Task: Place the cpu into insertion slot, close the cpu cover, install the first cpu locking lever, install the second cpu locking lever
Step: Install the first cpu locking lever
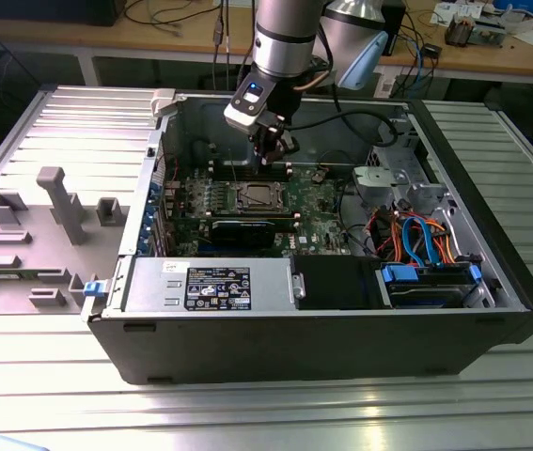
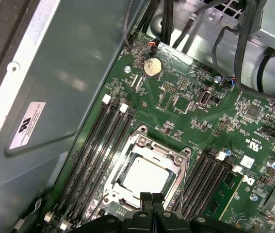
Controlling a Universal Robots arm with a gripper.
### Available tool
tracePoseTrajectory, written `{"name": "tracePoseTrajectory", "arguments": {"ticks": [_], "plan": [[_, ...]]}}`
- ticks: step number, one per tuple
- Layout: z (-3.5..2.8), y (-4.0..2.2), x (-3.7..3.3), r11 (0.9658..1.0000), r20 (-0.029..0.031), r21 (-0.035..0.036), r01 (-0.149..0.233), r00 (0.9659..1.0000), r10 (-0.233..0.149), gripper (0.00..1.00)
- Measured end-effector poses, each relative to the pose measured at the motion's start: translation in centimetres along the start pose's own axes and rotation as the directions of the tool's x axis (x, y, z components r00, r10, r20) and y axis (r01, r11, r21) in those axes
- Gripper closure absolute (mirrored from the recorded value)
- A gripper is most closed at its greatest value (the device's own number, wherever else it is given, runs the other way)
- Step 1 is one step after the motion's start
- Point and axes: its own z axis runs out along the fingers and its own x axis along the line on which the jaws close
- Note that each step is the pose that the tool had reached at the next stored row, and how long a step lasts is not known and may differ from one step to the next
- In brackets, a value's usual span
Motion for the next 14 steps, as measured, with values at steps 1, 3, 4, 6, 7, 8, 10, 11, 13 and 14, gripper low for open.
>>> {"name": "tracePoseTrajectory", "arguments": {"ticks": [1, 3, 4, 6, 7, 8, 10, 11, 13, 14], "plan": [[0.00, 0.00, 0.00, 1.0000, 0.0005, 0.0001, 0.007, 1.0000, -0.007, 0.89], [0.00, 0.00, 0.00, 0.9999, 0.0013, 0.0003, 0.017, 0.9999, -0.017, 0.89], [0.00, 0.00, 0.00, 0.9998, 0.0015, 0.0003, 0.020, 0.9998, -0.020, 0.89], [0.00, 0.00, 0.00, 0.9996, 0.0021, 0.0005, 0.029, 0.9996, -0.029, 0.89], [0.01, 0.00, 0.00, 0.9995, 0.0014, -0.0001, 0.033, 0.9995, -0.033, 0.89], [0.00, 0.00, 0.01, 0.9993, -0.0027, -0.0024, 0.038, 0.9993, -0.038, 0.89], [0.00, 0.00, 0.00, 0.9989, -0.0132, -0.0088, 0.046, 0.9988, -0.046, 0.89], [0.00, 0.00, 0.00, 0.9985, -0.0194, -0.0124, 0.053, 0.9984, -0.053, 0.89], [0.00, 0.00, 0.00, 0.9968, -0.0202, -0.0136, 0.079, 0.9967, -0.079, 0.89], [0.00, 0.00, 0.00, 0.9958, -0.0194, -0.0134, 0.090, 0.9957, -0.090, 0.89]]}}
